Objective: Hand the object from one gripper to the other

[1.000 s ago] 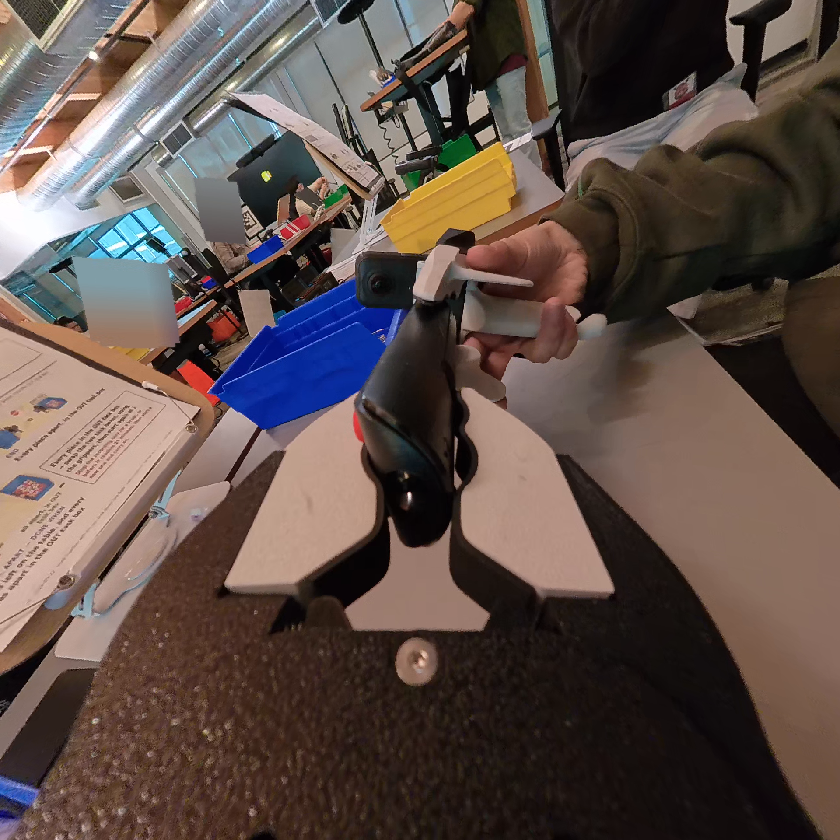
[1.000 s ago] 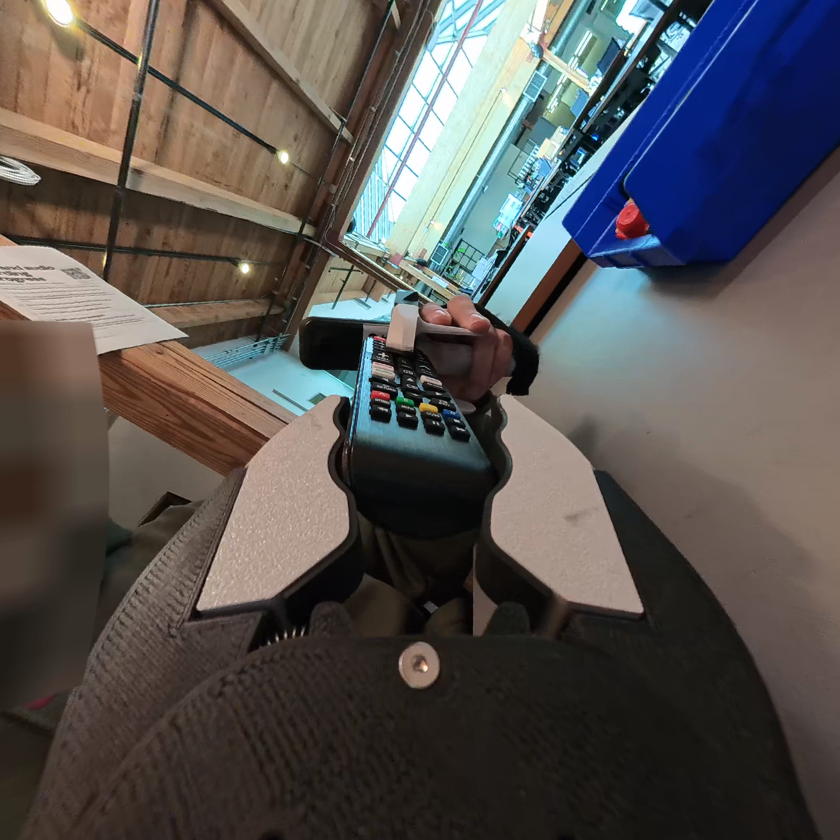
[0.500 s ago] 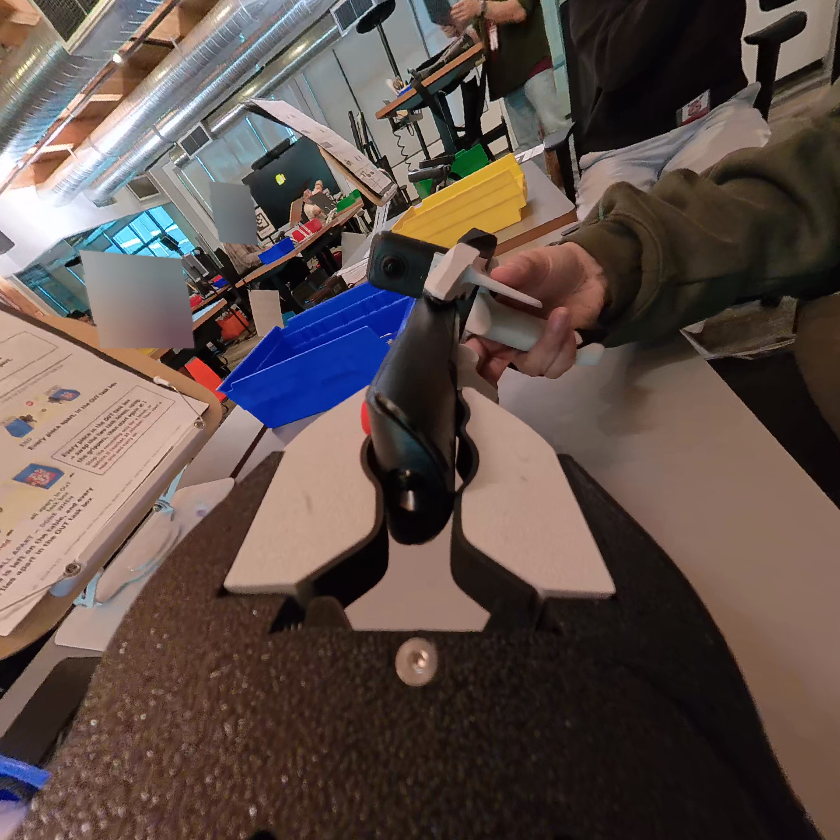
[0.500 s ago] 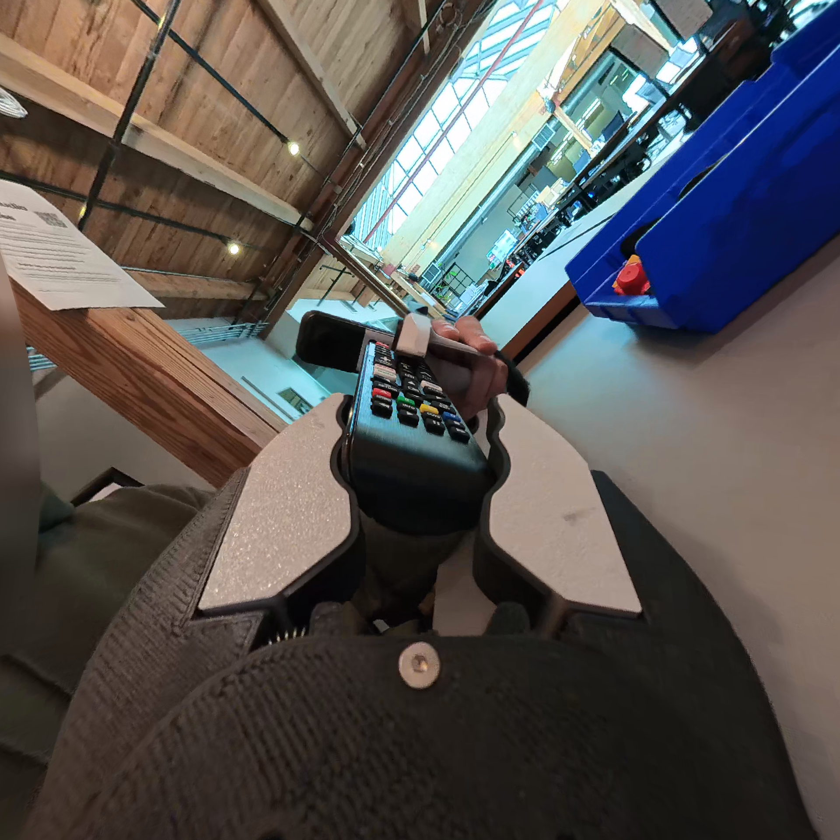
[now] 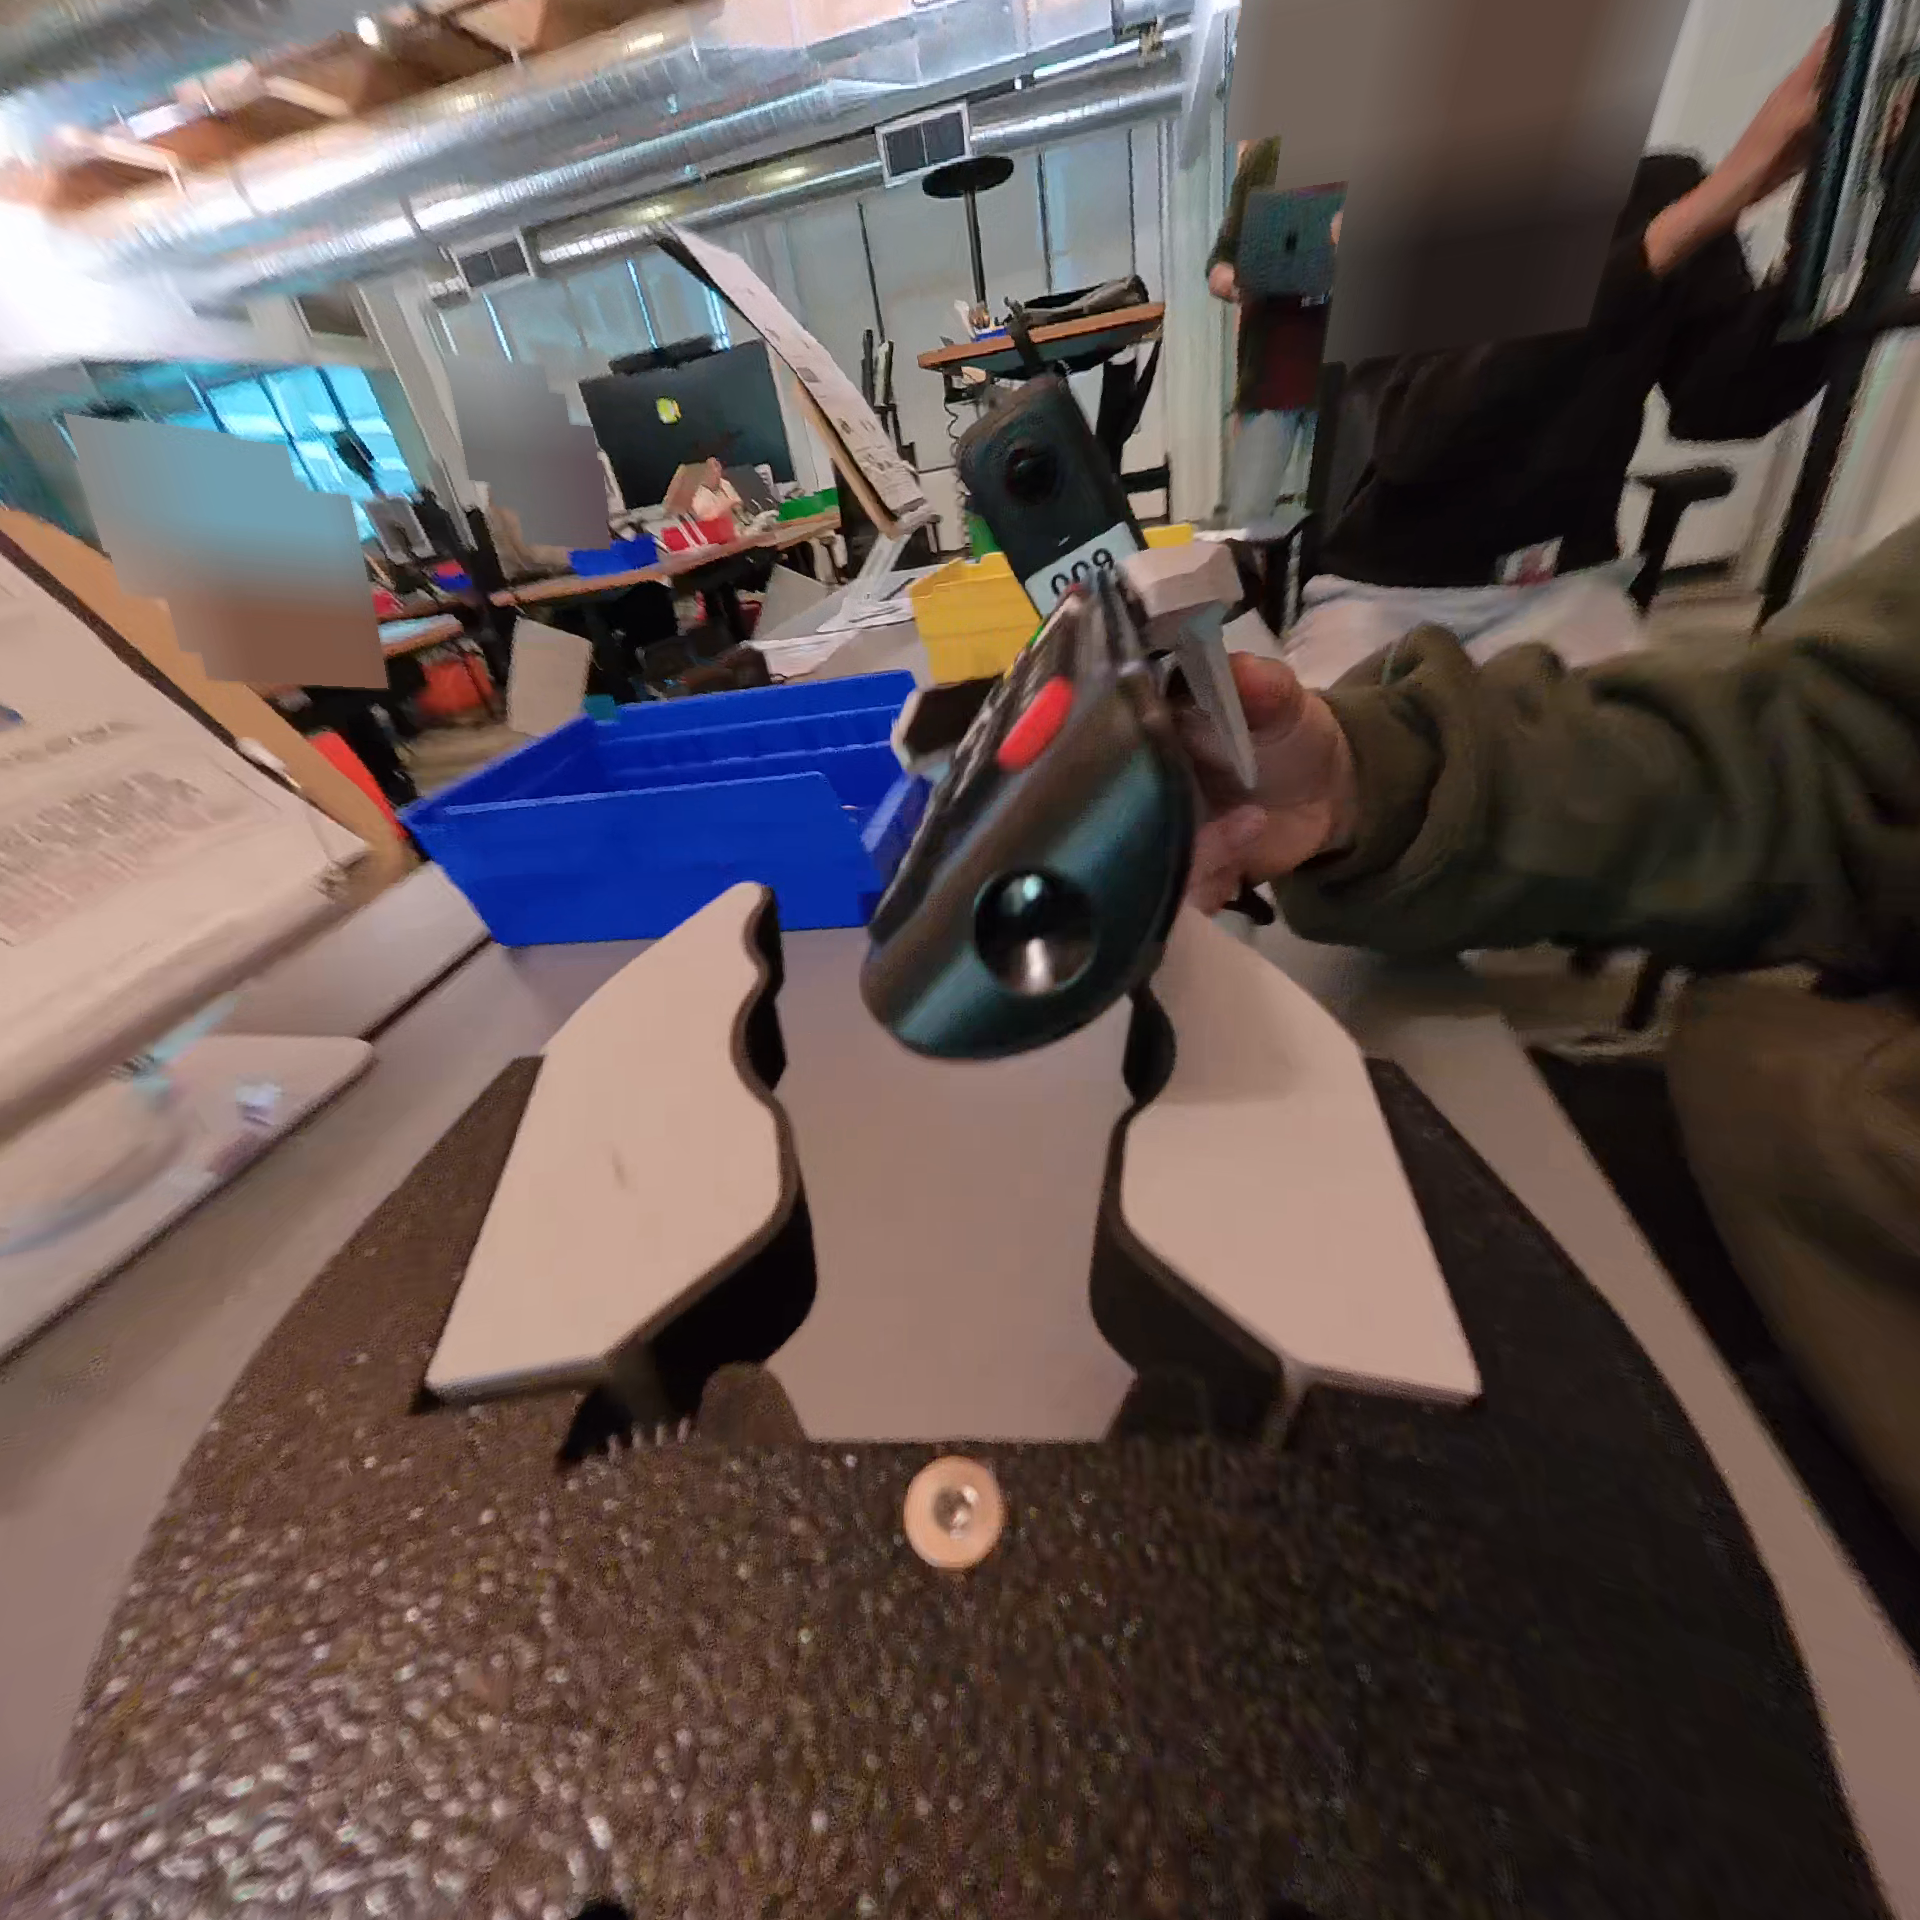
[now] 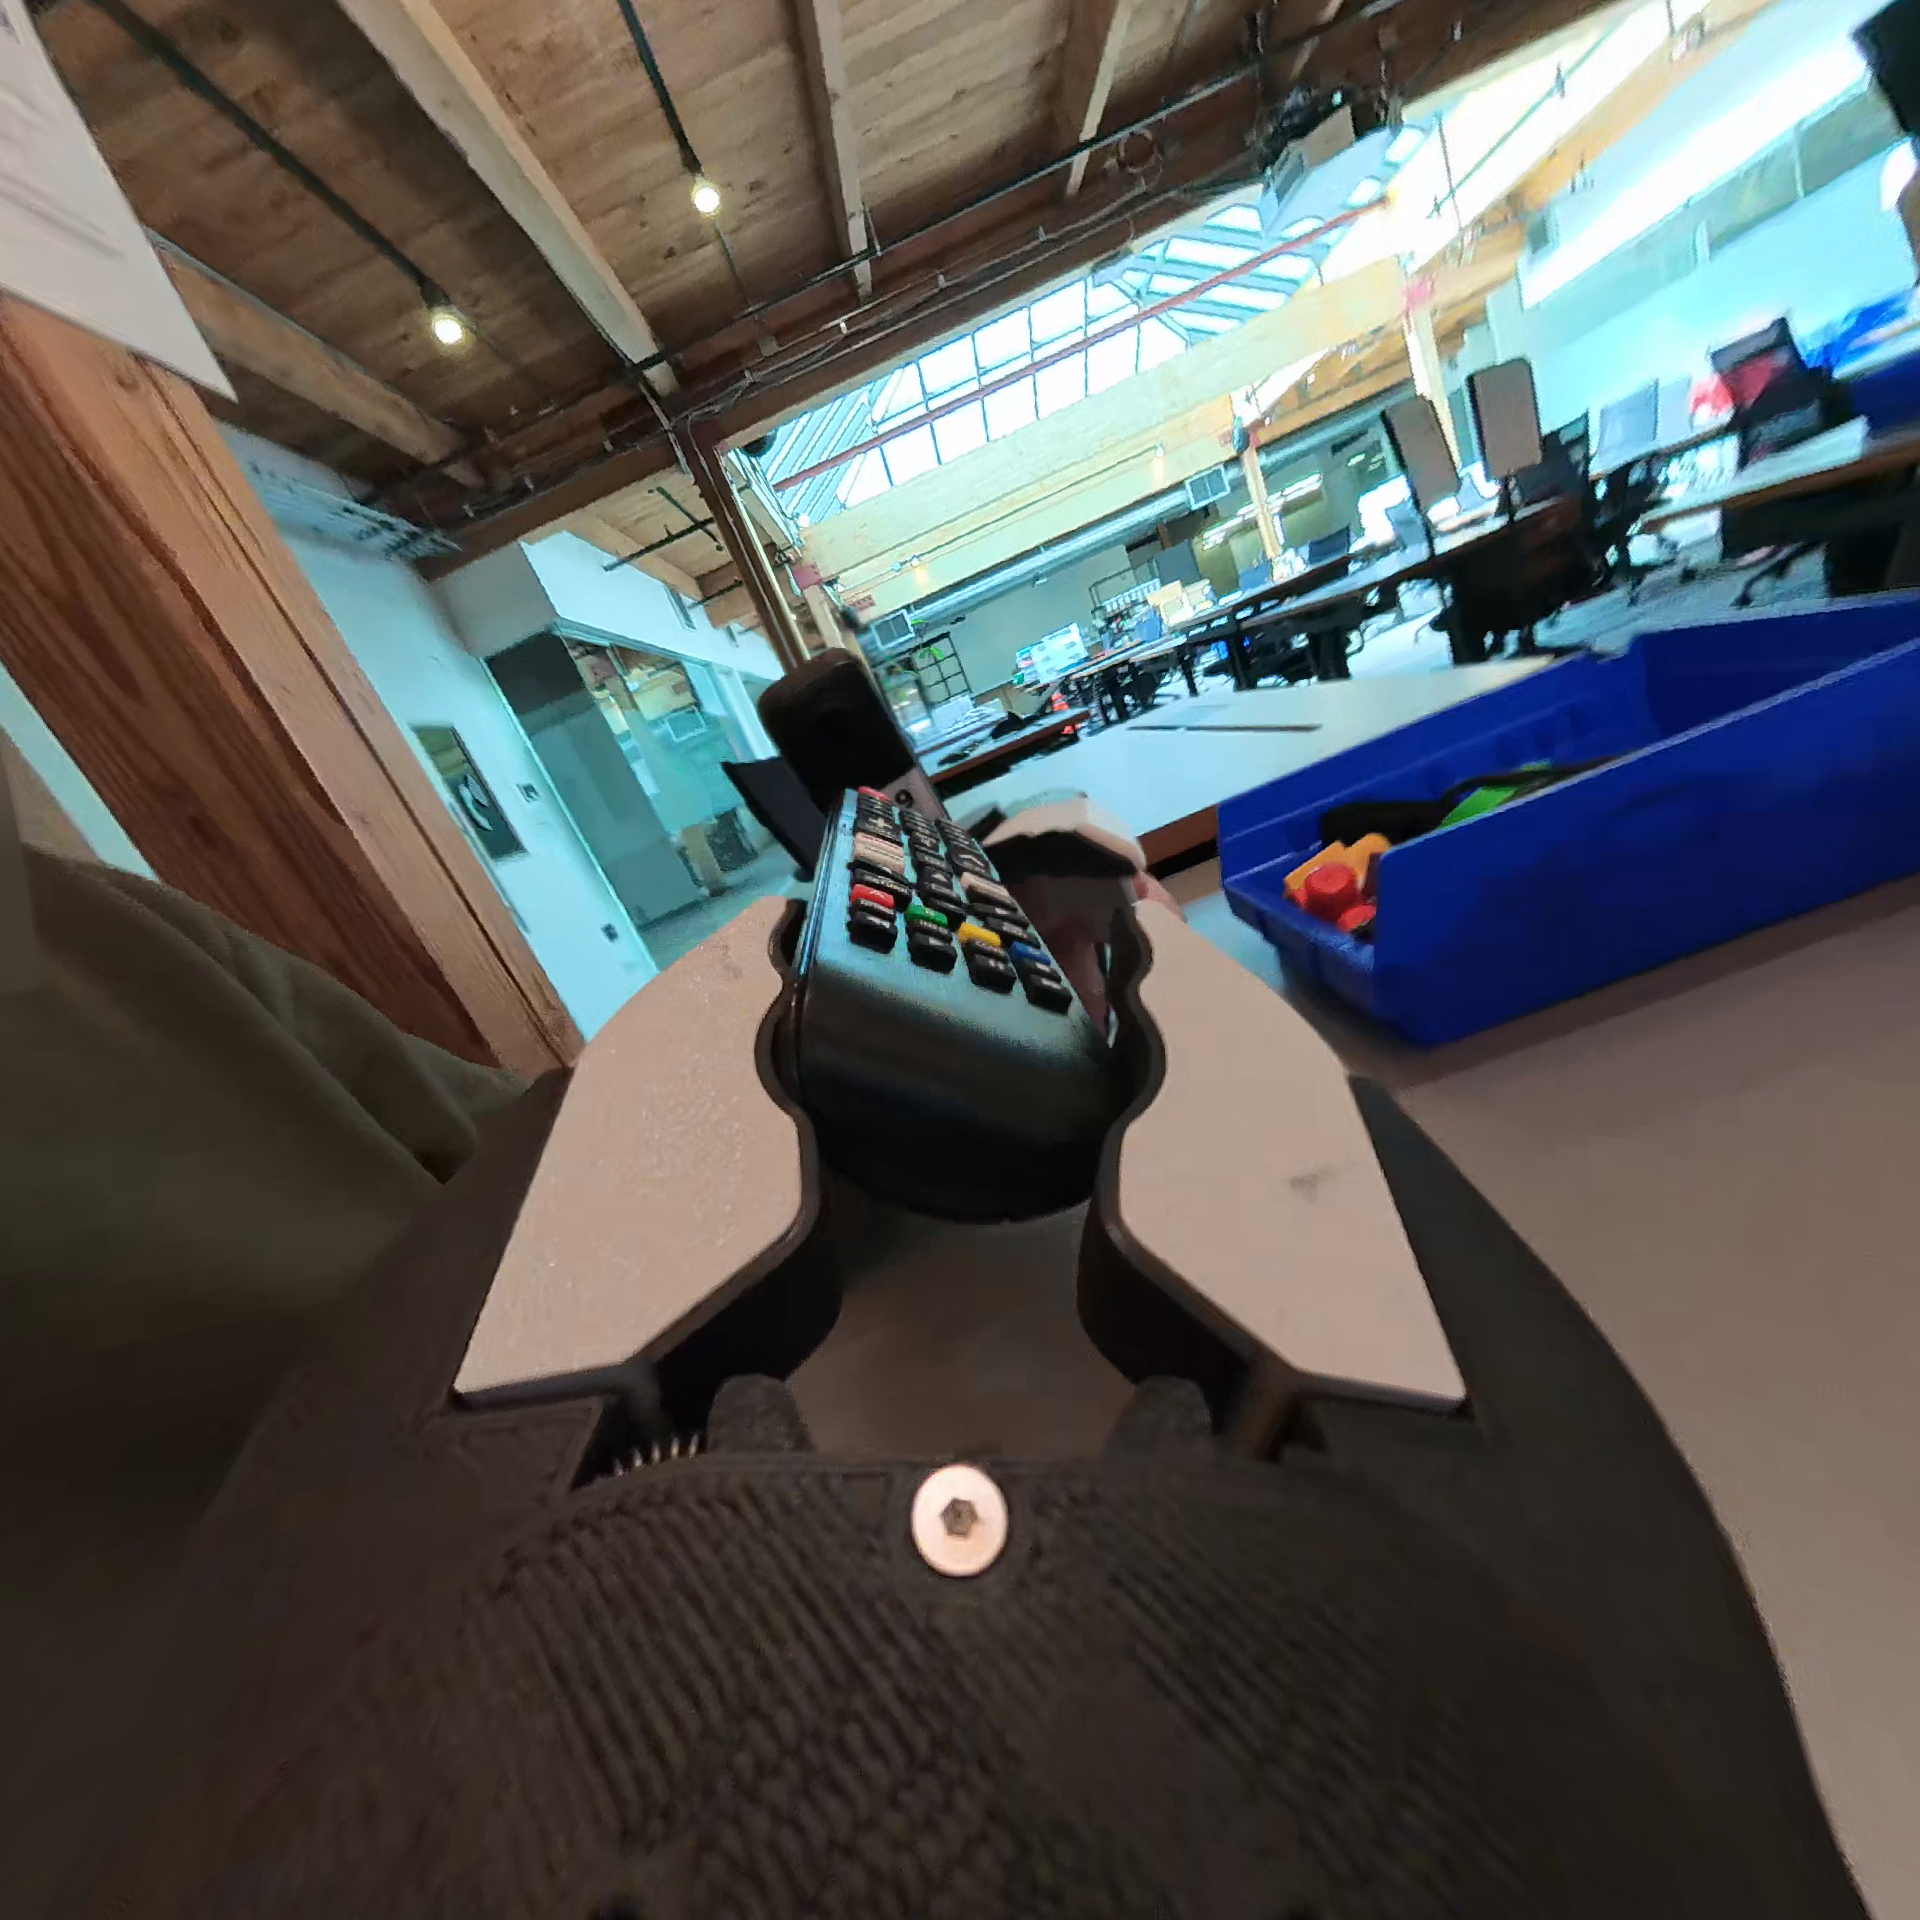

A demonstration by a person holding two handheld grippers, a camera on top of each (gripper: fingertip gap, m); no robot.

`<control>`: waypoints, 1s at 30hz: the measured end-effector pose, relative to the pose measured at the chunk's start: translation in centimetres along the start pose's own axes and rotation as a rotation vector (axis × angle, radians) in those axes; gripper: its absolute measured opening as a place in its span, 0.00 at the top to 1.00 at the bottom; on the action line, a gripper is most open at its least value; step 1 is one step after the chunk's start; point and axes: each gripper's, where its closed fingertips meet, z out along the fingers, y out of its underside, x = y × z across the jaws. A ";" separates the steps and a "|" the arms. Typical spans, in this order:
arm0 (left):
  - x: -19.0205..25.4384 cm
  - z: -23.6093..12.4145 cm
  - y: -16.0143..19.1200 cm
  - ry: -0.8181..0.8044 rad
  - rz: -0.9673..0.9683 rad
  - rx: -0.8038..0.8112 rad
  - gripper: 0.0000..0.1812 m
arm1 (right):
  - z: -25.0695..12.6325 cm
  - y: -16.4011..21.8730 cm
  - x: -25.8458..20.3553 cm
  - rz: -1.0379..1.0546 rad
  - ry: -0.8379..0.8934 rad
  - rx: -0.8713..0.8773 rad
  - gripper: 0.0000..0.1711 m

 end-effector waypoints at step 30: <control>1.2 4.1 -4.1 0.157 -0.616 0.461 0.71 | 1.0 1.6 0.5 -0.715 0.280 -0.143 0.67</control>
